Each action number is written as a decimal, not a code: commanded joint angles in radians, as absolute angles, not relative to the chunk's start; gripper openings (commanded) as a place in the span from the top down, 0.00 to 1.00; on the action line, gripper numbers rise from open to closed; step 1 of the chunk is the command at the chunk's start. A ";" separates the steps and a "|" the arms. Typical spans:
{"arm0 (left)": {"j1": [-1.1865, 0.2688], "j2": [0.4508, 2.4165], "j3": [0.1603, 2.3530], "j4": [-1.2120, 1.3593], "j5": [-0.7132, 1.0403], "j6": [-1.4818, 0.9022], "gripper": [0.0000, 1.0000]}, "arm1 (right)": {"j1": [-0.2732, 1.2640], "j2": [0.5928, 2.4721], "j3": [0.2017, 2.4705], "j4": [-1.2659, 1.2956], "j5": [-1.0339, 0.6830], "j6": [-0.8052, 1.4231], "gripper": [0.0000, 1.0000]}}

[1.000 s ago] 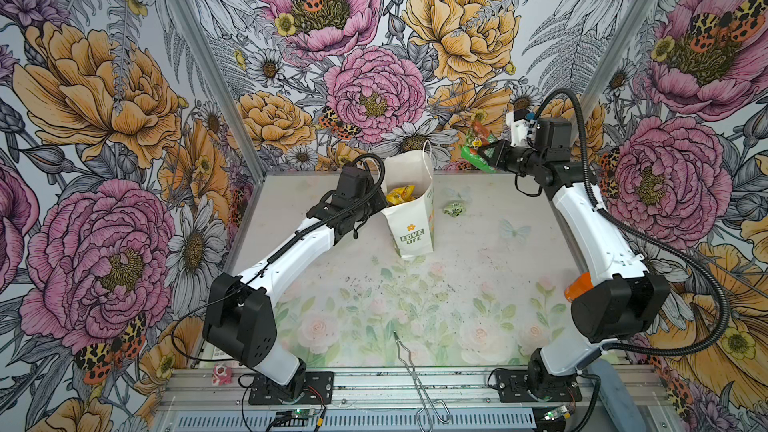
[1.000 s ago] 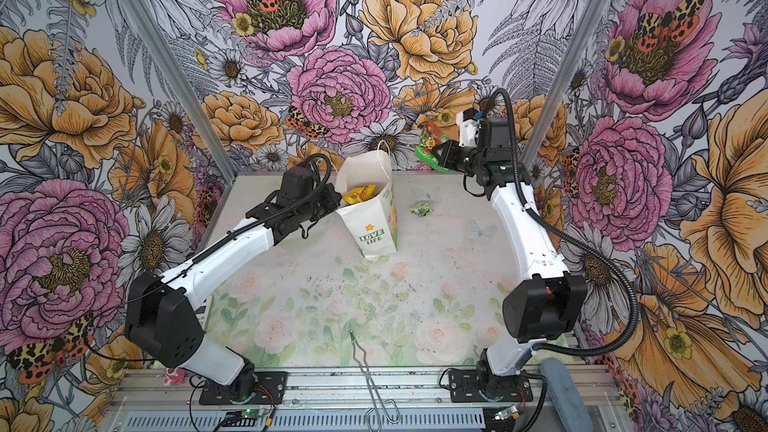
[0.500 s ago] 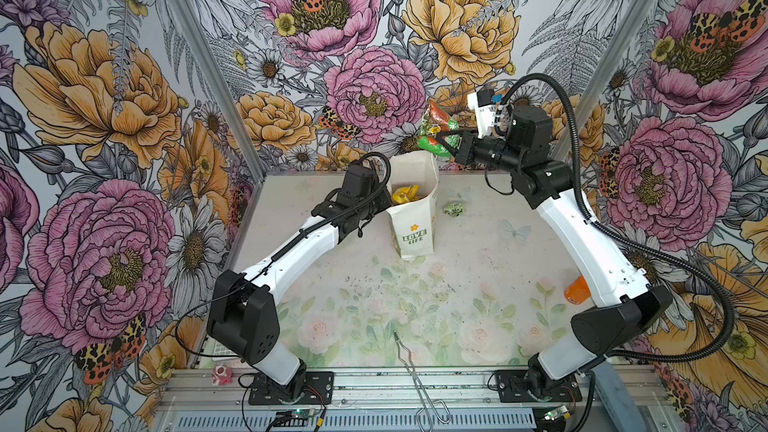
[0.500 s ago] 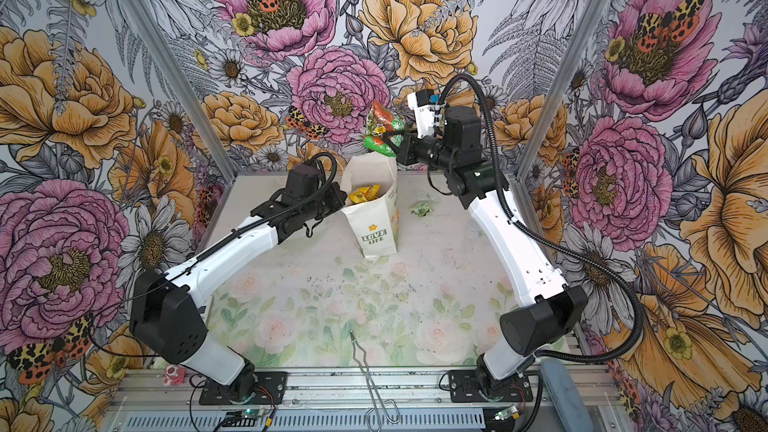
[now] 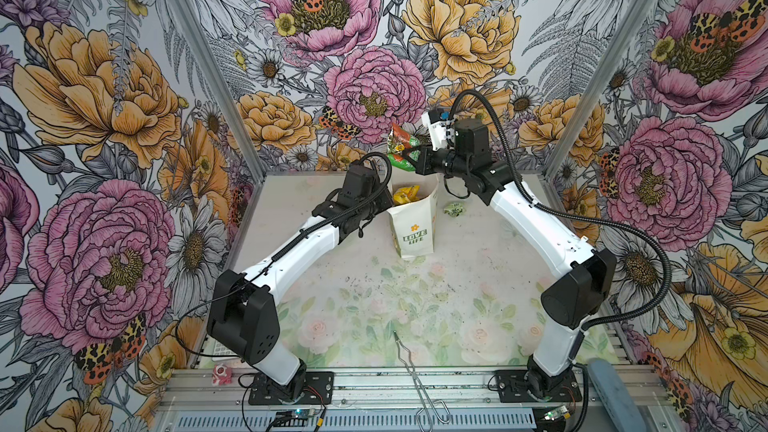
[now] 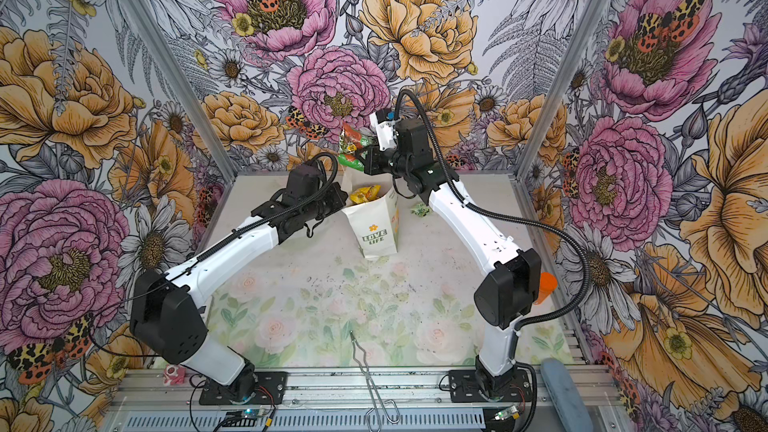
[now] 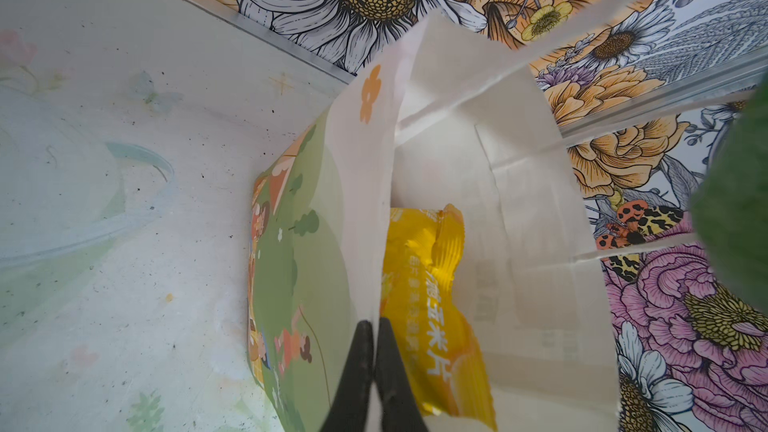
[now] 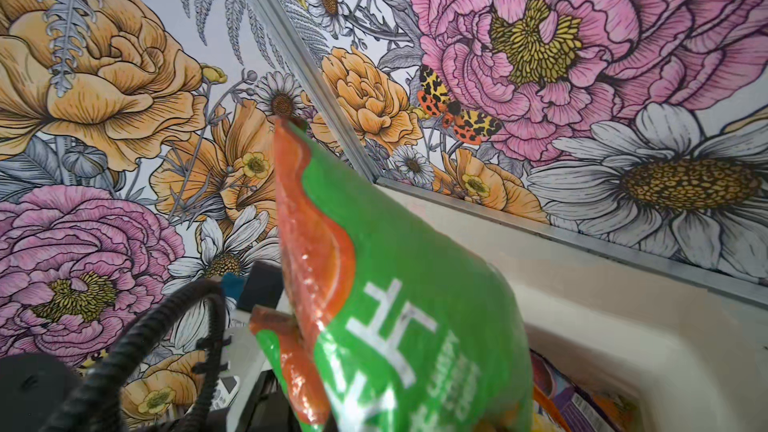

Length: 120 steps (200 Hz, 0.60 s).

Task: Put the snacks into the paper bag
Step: 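Lift the green packet with the right gripper and carry it over the bag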

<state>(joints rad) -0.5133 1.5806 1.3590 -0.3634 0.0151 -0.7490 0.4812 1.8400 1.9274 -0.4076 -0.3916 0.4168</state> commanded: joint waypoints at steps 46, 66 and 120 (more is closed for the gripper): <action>-0.512 1.599 1.390 -0.368 0.034 -0.727 1.00 | 0.483 1.861 1.898 -0.428 -0.212 0.343 1.00; -0.510 1.599 1.391 -0.367 0.034 -0.727 1.00 | 0.487 1.862 1.892 -0.453 -0.153 0.318 1.00; -0.508 1.594 1.395 -0.367 0.035 -0.729 1.00 | 0.511 1.865 1.885 -0.491 -0.059 0.273 1.00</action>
